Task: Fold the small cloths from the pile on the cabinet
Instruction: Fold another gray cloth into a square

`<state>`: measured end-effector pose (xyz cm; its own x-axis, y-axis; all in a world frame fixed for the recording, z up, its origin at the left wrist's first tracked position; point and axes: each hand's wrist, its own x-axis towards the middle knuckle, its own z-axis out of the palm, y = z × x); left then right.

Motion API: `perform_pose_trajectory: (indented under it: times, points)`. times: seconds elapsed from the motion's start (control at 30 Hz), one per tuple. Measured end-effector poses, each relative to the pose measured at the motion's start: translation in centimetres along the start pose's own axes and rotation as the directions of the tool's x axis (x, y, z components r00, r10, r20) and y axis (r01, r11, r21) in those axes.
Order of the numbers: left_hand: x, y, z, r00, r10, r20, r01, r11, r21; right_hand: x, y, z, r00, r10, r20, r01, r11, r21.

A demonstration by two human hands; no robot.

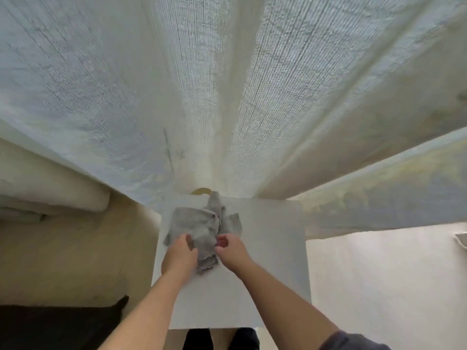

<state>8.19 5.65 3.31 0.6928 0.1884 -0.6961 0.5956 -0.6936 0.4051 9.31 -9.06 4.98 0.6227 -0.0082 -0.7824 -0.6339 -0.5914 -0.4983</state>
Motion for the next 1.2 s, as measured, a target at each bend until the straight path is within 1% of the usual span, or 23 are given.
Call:
perform_pose_trajectory:
  times: [0.13,0.2,0.27,0.37,0.47,0.53,0.6,0.67,0.7,0.73,0.83,0.9,1.0,1.07,1.13,1.2]
  points:
    - [1.8,-0.5,1.1,0.999,0.031,-0.035,-0.035,0.995,-0.097,2.5,0.9,1.8,1.0,0.008,-0.016,-0.007,0.999,0.037]
    - [1.2,-0.2,1.0,0.996,0.085,-0.027,-0.087,0.99,-0.106,2.3,1.4,1.5,0.999,-0.017,-0.04,0.02,0.998,0.062]
    - [-0.7,0.3,0.3,0.989,0.145,-0.006,-0.144,0.978,-0.149,0.8,1.6,0.7,0.998,-0.043,-0.054,0.049,0.992,0.117]
    - [-5.0,1.7,-1.6,0.976,0.216,-0.016,-0.213,0.942,-0.26,-3.4,0.5,-1.4,0.993,-0.093,-0.067,0.107,0.965,0.241]
    - [-9.7,3.2,-4.3,0.953,0.302,-0.011,-0.283,0.878,-0.385,-8.6,-1.5,-4.3,0.979,-0.18,-0.095,0.202,0.906,0.371]
    - [-12.8,4.2,-6.6,0.938,0.342,-0.047,-0.328,0.839,-0.434,-12.6,-3.4,-6.7,0.965,-0.25,-0.08,0.259,0.864,0.43]
    - [-15.1,5.3,-9.2,0.93,0.348,-0.117,-0.361,0.811,-0.459,-17.2,-5.7,-9.6,0.937,-0.345,-0.048,0.329,0.832,0.446]
    - [-17.9,6.9,-12.1,0.912,0.364,-0.19,-0.41,0.791,-0.453,-21.5,-7.8,-12.2,0.895,-0.446,-0.008,0.408,0.814,0.414]
    - [-19.2,7.8,-13.4,0.898,0.392,-0.2,-0.44,0.784,-0.438,-23.4,-8.8,-13.3,0.874,-0.486,0.015,0.443,0.808,0.389]
    - [-20.5,8.7,-14.4,0.881,0.438,-0.181,-0.472,0.776,-0.419,-25.4,-9.8,-14.4,0.85,-0.525,0.033,0.48,0.799,0.361]
    - [-24.0,11.3,-16.5,0.822,0.569,-0.036,-0.544,0.764,-0.347,-30.1,-11.9,-17.0,0.804,-0.588,0.089,0.551,0.793,0.259]
    - [-25.7,12.8,-17.2,0.754,0.654,0.056,-0.612,0.732,-0.3,-32.6,-12.8,-18.5,0.78,-0.613,0.126,0.586,0.786,0.195]
    - [-27.8,14.9,-18.0,0.649,0.746,0.15,-0.689,0.66,-0.299,-35.5,-13.7,-20.6,0.746,-0.646,0.161,0.642,0.762,0.081]
    - [-29.5,16.2,-18.8,0.583,0.789,0.195,-0.726,0.614,-0.31,-37.3,-14.1,-21.8,0.731,-0.665,0.15,0.667,0.744,0.049]
    - [-31.1,17.1,-19.6,0.522,0.818,0.241,-0.755,0.575,-0.315,-38.5,-14.6,-22.8,0.72,-0.686,0.102,0.688,0.725,0.02]
    - [-32.5,17.9,-20.5,0.486,0.822,0.296,-0.783,0.56,-0.269,-39.4,-14.9,-23.7,0.713,-0.7,0.036,0.701,0.712,-0.033]
